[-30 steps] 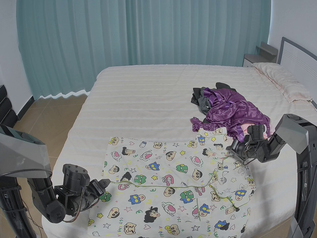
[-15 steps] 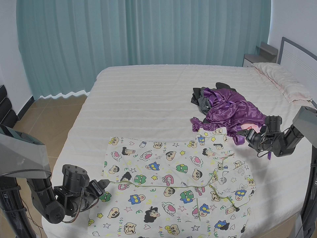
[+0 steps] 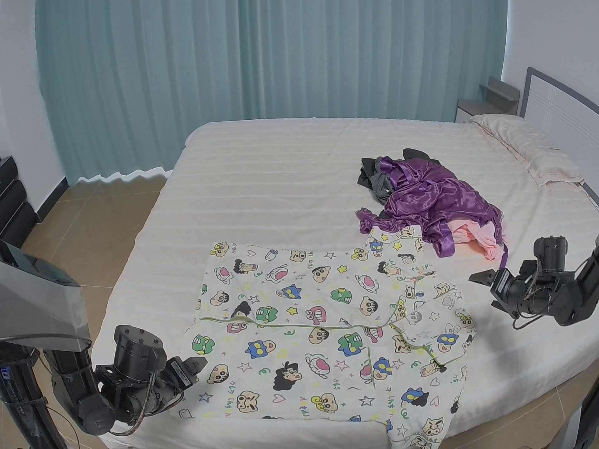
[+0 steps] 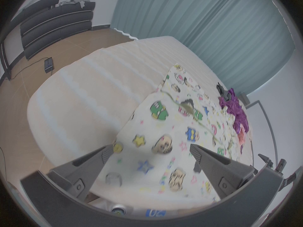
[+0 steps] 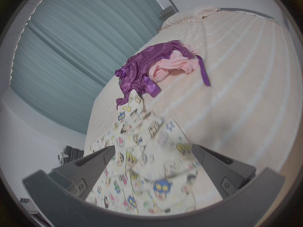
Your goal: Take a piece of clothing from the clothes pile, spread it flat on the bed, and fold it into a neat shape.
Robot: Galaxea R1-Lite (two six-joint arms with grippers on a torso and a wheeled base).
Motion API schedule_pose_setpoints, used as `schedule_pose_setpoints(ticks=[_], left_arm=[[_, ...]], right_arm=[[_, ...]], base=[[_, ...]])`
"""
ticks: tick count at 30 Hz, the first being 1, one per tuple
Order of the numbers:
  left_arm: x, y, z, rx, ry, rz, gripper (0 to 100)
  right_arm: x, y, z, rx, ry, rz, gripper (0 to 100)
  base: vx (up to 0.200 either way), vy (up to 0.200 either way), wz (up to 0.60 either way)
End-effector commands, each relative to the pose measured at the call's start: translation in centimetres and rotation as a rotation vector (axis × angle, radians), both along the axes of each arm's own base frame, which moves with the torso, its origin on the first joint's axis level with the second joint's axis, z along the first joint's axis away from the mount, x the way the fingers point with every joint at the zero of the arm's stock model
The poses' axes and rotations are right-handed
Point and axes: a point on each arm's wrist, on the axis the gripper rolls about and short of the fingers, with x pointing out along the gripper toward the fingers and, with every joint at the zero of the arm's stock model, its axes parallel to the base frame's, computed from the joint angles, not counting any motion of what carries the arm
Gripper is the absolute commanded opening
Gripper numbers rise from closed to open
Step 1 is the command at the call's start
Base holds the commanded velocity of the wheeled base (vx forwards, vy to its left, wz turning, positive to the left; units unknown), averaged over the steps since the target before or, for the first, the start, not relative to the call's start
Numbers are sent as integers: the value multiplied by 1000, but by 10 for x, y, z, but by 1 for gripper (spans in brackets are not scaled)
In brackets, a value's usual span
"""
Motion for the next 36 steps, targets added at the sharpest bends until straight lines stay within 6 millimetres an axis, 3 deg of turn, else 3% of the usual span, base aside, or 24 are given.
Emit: schedule_pose_setpoints(ticks=[1, 6, 14, 25, 27, 32, 36], left_arm=[[-18, -2, -4, 26, 56, -53, 100], [-23, -4, -8, 33, 89, -61, 100], [-24, -4, -30, 76, 191, -64, 100], [-10, -9, -36, 43, 163, -2, 100], [-7, -8, -34, 31, 143, 16, 100], [9, 9, 1, -68, -70, 104, 100], [24, 15, 22, -78, -193, 77, 100]], right_arm=[[-46, 13, 7, -1, -18, 42, 100], [-71, 29, -4, 8, -13, 103, 100], [-84, 38, -14, 48, 39, 135, 100], [-96, 44, -19, 95, 69, 179, 100], [-96, 44, -18, 100, 65, 179, 100], [-94, 45, -16, 119, 36, 170, 100], [-94, 46, -15, 121, 33, 174, 100]], base=[[0, 0, 0], [0, 0, 0], [0, 0, 0], [0, 0, 0], [0, 0, 0], [0, 0, 0], [0, 0, 0]])
